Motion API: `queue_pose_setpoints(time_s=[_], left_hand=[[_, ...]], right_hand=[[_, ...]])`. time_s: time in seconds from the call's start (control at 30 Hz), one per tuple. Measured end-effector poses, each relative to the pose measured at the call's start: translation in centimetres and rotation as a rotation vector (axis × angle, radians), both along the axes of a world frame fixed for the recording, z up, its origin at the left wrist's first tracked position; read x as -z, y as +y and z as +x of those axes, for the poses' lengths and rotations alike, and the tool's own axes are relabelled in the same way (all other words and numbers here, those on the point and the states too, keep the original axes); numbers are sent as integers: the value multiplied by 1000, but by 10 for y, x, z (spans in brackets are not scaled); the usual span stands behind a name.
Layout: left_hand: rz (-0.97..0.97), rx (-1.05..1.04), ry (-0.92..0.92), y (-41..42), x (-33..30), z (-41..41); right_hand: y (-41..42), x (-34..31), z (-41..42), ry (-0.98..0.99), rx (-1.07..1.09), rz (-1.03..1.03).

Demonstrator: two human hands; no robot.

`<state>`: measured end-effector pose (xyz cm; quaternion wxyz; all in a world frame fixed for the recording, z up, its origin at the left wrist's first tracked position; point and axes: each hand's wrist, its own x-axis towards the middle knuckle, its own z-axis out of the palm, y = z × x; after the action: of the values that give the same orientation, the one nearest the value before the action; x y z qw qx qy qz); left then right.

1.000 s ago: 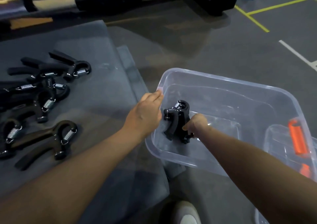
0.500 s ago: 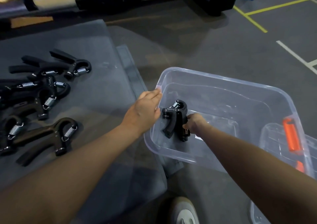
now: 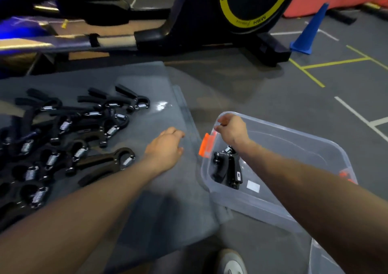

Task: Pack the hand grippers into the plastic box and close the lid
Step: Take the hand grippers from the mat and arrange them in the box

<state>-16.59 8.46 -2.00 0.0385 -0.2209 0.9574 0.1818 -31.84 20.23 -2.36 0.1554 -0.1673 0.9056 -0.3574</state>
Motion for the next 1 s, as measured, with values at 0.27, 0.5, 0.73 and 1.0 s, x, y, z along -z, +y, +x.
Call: queue_pose_setpoints(time_s=[0.27,0.5,0.73,1.0], left_hand=[[-97,-161,-25,-81,-43,103],[-9,-267,-89,-113,-4,143],[40,-197,-173,-123,44,126],[-79,-80,-352,-137,55,106]], right_hand=[[-97,-30,98,-60,-241,30],[-142,1,149,-135,-454,128],[-152,35,126,-121,-455,190],[-152,53,115,-121,-435,192]])
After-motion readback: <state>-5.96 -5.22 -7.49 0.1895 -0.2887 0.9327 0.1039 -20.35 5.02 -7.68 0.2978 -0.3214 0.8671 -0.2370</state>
